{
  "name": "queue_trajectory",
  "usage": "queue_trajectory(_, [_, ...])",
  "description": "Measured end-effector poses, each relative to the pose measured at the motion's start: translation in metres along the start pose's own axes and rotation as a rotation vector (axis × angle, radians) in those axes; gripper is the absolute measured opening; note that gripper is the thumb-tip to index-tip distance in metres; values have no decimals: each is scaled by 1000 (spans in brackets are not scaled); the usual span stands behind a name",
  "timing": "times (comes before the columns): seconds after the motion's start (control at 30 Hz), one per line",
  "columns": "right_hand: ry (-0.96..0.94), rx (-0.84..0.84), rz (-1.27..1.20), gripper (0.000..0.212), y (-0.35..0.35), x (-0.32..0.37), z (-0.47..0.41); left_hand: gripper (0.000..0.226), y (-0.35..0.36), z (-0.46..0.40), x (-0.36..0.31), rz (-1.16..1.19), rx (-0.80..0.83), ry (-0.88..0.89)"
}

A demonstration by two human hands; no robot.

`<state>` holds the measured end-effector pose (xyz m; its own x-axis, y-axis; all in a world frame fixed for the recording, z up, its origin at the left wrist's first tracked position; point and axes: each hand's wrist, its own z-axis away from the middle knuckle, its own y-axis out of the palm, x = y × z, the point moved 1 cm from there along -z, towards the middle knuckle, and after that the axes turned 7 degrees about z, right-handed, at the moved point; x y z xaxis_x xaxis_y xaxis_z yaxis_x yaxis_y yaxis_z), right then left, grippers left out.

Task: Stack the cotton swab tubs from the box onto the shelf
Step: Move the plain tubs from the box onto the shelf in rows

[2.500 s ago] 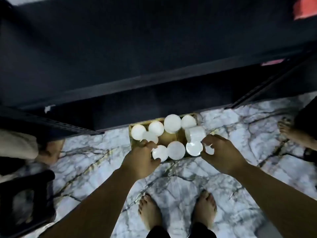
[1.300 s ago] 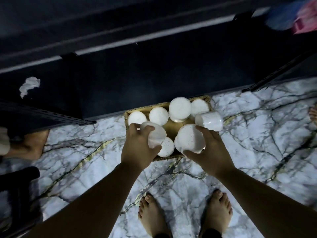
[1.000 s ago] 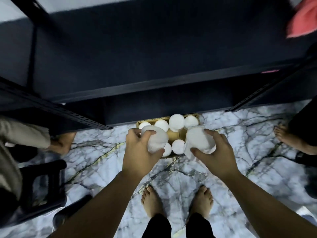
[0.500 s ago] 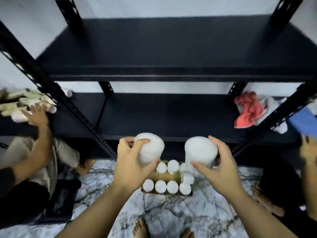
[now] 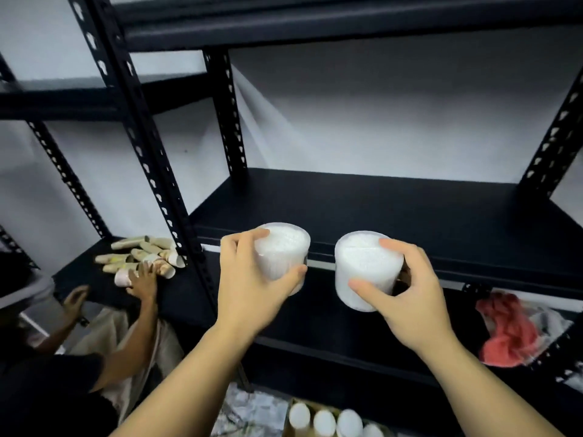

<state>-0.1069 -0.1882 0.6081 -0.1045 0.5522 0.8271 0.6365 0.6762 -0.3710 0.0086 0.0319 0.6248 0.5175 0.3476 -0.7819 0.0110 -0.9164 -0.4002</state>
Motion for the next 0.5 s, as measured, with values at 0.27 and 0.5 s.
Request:
queue_trajectory(0.27, [-54,-8,-27,66,59,26,-86,70,-16,-89,26,20,-57,1])
queue_trajectory(0.5, [3,17,70,65,133,10,-151,63,-7,-161,94,19,-14,-15])
